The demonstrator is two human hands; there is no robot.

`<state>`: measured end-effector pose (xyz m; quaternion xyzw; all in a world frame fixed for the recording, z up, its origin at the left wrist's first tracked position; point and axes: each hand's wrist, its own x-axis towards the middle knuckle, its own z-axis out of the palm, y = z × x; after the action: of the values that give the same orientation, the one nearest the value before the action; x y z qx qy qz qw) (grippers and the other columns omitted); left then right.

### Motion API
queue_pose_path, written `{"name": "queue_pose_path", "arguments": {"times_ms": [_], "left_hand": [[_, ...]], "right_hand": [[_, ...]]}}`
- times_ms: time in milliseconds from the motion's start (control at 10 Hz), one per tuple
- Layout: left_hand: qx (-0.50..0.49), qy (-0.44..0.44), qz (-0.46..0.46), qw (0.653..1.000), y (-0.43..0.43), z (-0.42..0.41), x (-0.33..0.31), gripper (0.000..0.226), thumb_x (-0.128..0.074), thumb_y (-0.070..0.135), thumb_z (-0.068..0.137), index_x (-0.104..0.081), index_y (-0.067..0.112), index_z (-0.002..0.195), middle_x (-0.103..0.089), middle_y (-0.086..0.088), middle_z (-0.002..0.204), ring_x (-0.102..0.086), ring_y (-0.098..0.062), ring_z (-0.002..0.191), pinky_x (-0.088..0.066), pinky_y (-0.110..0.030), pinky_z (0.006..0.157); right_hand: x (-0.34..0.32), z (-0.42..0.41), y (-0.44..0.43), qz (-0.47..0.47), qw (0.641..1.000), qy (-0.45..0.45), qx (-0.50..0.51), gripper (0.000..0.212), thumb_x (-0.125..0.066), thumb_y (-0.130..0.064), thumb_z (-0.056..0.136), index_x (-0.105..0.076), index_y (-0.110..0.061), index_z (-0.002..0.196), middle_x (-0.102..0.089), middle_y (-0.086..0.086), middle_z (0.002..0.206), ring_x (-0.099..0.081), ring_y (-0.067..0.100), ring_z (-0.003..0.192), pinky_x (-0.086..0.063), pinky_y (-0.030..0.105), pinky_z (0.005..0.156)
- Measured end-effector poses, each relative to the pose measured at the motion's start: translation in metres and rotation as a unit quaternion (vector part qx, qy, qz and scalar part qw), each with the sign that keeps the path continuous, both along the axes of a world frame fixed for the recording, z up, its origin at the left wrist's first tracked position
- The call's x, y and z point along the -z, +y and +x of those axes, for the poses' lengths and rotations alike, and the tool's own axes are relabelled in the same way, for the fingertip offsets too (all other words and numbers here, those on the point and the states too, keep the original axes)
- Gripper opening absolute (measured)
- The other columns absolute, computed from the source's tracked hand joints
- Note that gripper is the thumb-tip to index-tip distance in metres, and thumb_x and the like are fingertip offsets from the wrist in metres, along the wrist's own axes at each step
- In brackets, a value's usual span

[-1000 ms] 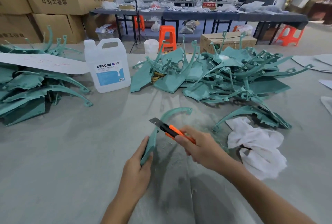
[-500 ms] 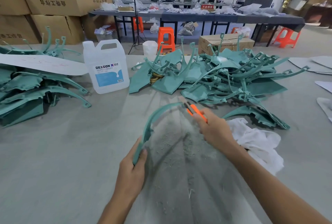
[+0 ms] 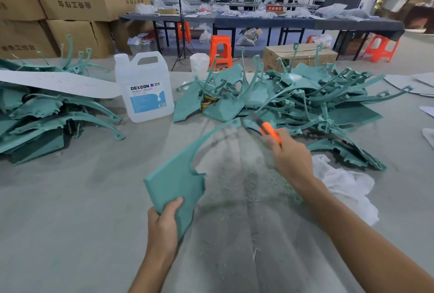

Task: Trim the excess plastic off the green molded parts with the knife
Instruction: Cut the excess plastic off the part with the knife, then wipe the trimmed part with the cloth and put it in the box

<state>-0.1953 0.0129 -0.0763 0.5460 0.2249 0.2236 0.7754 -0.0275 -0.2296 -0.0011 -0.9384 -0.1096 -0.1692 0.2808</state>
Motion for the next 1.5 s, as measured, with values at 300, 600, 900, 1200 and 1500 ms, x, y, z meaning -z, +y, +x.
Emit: {"name": "queue_pose_path", "arguments": {"times_ms": [300,600,900,1200,1500], "left_hand": [[-0.015,0.017,-0.028,0.999,-0.001,0.000,-0.001,0.037,-0.063,0.003,0.086,-0.080,0.034,0.076,-0.076,-0.003,0.075,-0.072,-0.021,0.067,-0.055,-0.050,0.078],[-0.005,0.037,-0.014,0.999,0.000,0.001,-0.002,0.017,-0.070,0.021,0.068,-0.080,0.021,0.081,-0.075,-0.007,0.075,-0.071,-0.022,0.065,-0.055,-0.035,0.060],[0.021,0.038,-0.002,0.999,0.001,0.001,-0.009,0.033,-0.071,0.019,0.070,-0.071,0.009,0.101,-0.076,-0.015,0.094,-0.072,-0.032,0.080,-0.055,-0.046,0.075],[0.173,0.061,-0.029,0.983,-0.033,-0.019,-0.044,0.021,-0.060,-0.007,0.085,-0.071,0.005,0.099,-0.076,-0.015,0.083,-0.072,-0.031,0.069,-0.057,-0.036,0.065],[0.175,-0.014,-0.037,0.984,-0.032,-0.056,-0.084,0.038,-0.067,0.006,0.055,-0.081,0.012,0.090,-0.076,-0.020,0.089,-0.071,-0.043,0.091,-0.059,-0.025,0.066]], "right_hand": [[0.000,0.008,-0.016,0.015,1.000,0.022,0.016,0.034,-0.034,-0.050,0.106,-0.053,-0.022,0.112,-0.062,0.000,0.067,-0.059,0.017,0.052,-0.048,0.033,0.047],[0.030,-0.058,-0.020,-0.193,0.974,0.068,-0.095,0.041,-0.040,-0.061,0.100,-0.066,-0.033,0.113,-0.063,-0.008,0.093,-0.061,0.013,0.084,-0.047,0.029,0.071],[0.041,-0.068,-0.129,-0.211,0.956,0.140,0.146,0.043,-0.056,-0.047,0.096,-0.050,-0.040,0.138,-0.059,0.003,0.131,-0.051,0.031,0.126,-0.036,0.051,0.107],[-0.037,-0.113,-0.017,0.069,0.991,-0.107,-0.029,0.028,-0.041,-0.047,0.100,-0.052,-0.031,0.080,-0.053,-0.013,0.081,-0.055,0.007,0.068,-0.041,0.019,0.059],[-0.081,-0.042,0.039,-0.105,0.974,-0.200,0.000,0.033,-0.042,-0.040,0.105,-0.065,-0.017,0.107,-0.059,0.006,0.100,-0.059,0.027,0.088,-0.049,0.036,0.063]]}}
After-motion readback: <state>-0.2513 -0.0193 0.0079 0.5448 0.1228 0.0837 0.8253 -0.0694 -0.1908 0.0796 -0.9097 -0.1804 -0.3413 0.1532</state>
